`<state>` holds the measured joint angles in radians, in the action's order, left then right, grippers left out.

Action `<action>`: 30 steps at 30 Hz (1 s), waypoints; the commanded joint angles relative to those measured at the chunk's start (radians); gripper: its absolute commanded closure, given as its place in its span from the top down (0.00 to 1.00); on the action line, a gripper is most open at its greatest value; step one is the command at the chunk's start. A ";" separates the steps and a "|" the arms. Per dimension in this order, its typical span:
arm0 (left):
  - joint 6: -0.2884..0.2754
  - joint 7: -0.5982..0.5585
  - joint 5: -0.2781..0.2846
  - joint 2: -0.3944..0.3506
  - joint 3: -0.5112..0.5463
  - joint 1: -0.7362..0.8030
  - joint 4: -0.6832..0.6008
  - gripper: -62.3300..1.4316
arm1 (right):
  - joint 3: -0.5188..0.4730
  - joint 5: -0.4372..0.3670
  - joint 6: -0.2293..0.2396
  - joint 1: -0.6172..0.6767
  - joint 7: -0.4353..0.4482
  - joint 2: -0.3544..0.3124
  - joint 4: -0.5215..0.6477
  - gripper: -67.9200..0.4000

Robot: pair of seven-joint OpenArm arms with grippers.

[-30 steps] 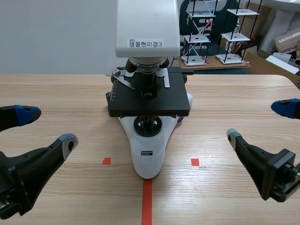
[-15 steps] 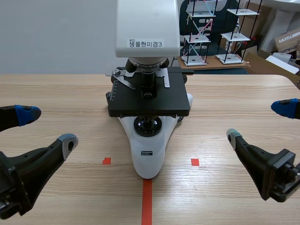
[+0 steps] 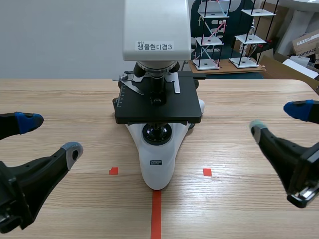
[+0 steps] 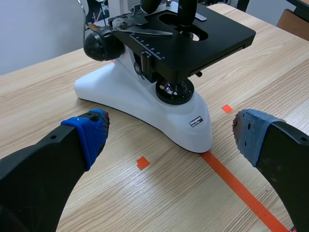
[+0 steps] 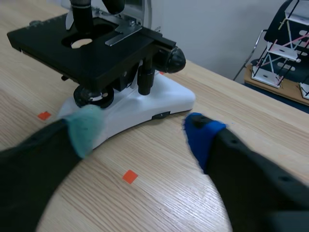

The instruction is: Point at the eyepiece

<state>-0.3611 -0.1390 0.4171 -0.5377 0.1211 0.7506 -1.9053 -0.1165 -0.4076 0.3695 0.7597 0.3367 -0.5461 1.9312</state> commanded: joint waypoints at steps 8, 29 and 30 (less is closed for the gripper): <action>-0.001 -0.021 0.009 0.003 0.003 0.000 -0.015 0.87 | -0.037 -0.092 -0.004 -0.006 0.027 -0.008 0.171 0.03; -0.001 -0.021 0.009 0.003 0.003 0.000 -0.015 0.87 | -0.053 -0.271 -0.139 -0.438 -0.518 -0.008 0.430 0.01; -0.001 -0.021 0.009 0.003 0.003 0.000 -0.015 0.87 | -0.053 -0.275 -0.139 -0.462 -0.519 -0.010 0.430 0.01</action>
<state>-0.3607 -0.1394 0.4171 -0.5377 0.1211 0.7502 -1.9053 -0.1589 -0.6743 0.2310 0.3038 -0.2043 -0.5457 2.3558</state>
